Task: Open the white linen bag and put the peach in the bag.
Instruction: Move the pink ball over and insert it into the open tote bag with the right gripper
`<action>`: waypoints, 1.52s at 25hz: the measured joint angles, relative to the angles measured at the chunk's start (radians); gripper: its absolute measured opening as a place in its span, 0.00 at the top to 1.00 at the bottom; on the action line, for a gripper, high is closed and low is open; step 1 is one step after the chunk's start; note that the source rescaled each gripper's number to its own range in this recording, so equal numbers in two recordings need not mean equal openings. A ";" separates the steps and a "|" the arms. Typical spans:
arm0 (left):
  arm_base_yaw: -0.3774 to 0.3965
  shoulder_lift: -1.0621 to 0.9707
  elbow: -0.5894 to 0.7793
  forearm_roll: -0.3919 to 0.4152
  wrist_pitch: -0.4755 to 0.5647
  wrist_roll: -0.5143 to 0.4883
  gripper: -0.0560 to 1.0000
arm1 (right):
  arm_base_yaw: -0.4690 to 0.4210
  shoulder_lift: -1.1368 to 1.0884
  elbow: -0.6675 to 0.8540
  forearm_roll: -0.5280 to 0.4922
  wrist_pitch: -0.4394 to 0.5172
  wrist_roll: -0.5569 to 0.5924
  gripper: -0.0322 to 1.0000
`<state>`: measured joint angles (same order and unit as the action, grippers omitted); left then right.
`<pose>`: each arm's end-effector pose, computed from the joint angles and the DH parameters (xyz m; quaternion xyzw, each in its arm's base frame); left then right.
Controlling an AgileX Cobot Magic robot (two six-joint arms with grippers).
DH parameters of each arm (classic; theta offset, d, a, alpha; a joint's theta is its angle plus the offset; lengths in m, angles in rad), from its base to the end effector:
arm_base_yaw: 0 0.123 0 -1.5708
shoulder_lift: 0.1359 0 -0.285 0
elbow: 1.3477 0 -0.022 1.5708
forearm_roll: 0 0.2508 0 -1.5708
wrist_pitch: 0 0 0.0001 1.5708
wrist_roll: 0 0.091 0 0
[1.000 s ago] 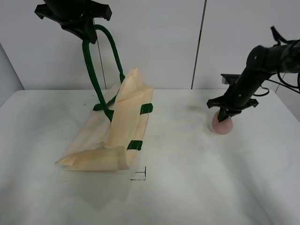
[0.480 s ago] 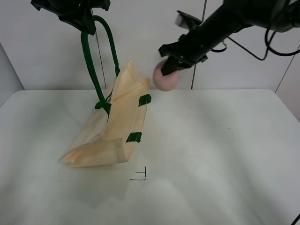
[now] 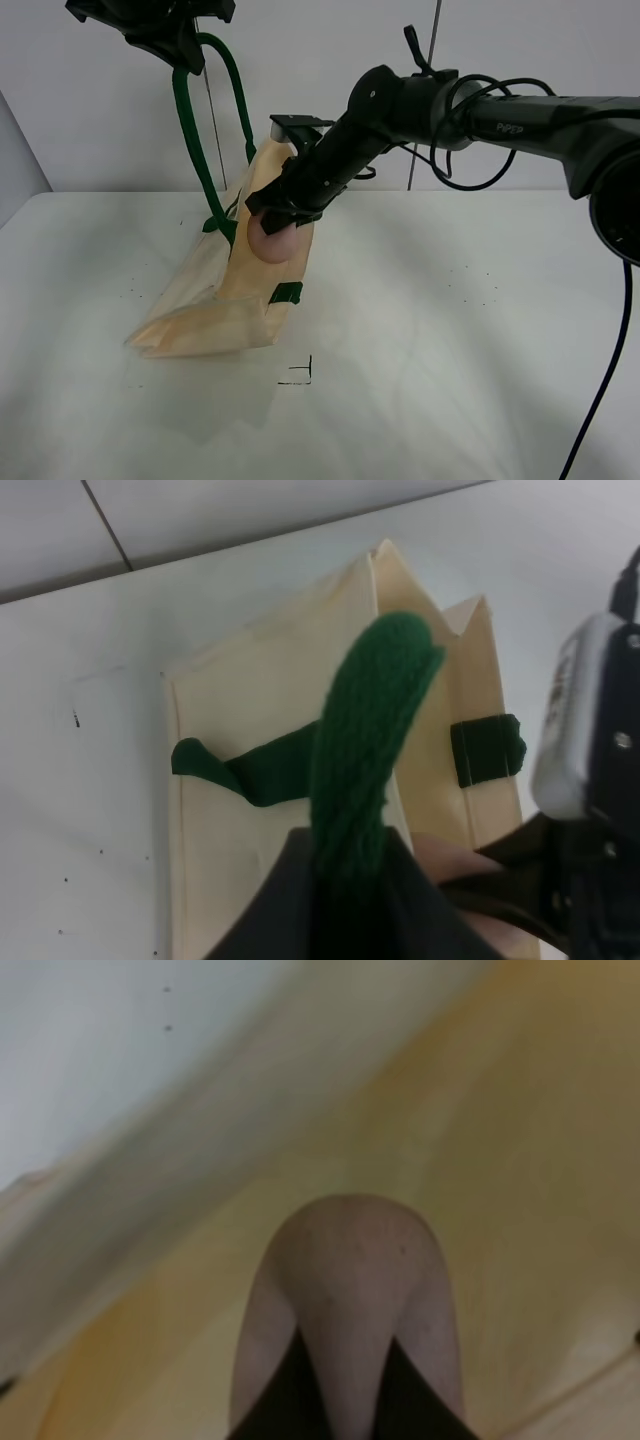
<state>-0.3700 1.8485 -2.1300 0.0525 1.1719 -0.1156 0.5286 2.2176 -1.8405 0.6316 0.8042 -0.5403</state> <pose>0.3779 -0.1419 0.4294 0.1180 0.9194 -0.0645 0.3696 0.4061 0.2820 0.2057 -0.3358 0.8746 0.2669 0.2260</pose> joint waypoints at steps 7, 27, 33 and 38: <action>0.000 0.000 0.000 -0.001 0.000 0.000 0.95 | 0.000 0.050 0.000 0.125 -0.113 -0.078 0.97; 0.000 0.000 0.000 -0.001 0.000 0.000 0.95 | -0.010 0.086 0.000 0.197 -0.080 -0.071 0.01; 0.000 0.000 0.000 -0.001 0.000 0.000 0.95 | -0.043 0.003 -0.065 -0.222 0.162 0.277 0.00; 0.000 0.000 0.000 -0.001 0.000 0.000 0.95 | -0.067 -0.013 -0.167 -0.529 0.296 0.479 0.00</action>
<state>-0.3700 1.8485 -2.1300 0.0515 1.1719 -0.1156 0.4621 2.2043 -2.0080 0.1023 1.1007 -0.0617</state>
